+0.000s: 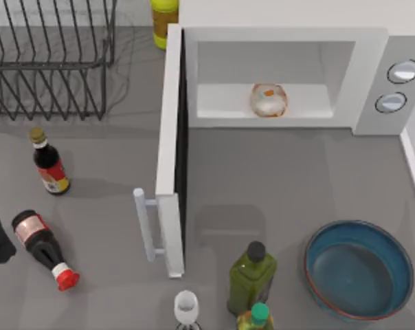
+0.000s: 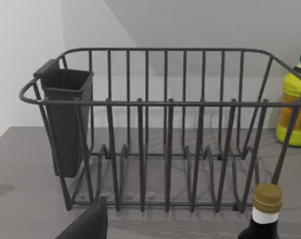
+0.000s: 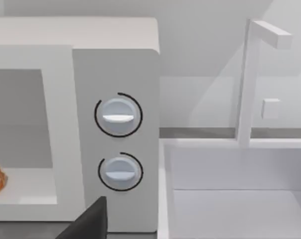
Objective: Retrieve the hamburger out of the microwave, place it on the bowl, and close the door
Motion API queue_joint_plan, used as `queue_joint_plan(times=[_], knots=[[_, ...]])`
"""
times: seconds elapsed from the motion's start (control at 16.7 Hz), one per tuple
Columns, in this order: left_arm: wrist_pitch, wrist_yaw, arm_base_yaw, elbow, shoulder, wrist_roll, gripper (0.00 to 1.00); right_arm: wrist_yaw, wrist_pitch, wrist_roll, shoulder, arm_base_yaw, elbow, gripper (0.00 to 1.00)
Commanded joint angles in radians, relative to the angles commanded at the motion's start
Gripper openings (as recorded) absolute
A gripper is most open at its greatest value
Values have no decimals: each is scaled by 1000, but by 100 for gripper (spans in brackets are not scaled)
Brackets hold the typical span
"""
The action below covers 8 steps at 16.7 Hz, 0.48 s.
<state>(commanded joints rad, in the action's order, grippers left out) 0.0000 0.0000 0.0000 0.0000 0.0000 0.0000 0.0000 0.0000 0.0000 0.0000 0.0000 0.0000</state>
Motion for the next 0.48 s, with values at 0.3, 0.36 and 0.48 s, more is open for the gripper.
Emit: queue_joint_plan(times=[0.3, 0.36, 0.48], knots=[[0, 0, 0, 0, 0, 0, 100, 0, 0, 0, 0, 0, 0, 100], [0, 0, 0, 0, 0, 0, 100, 0, 0, 0, 0, 0, 0, 100], [0, 0, 0, 0, 0, 0, 100, 1, 4, 2, 8, 3, 4, 100]])
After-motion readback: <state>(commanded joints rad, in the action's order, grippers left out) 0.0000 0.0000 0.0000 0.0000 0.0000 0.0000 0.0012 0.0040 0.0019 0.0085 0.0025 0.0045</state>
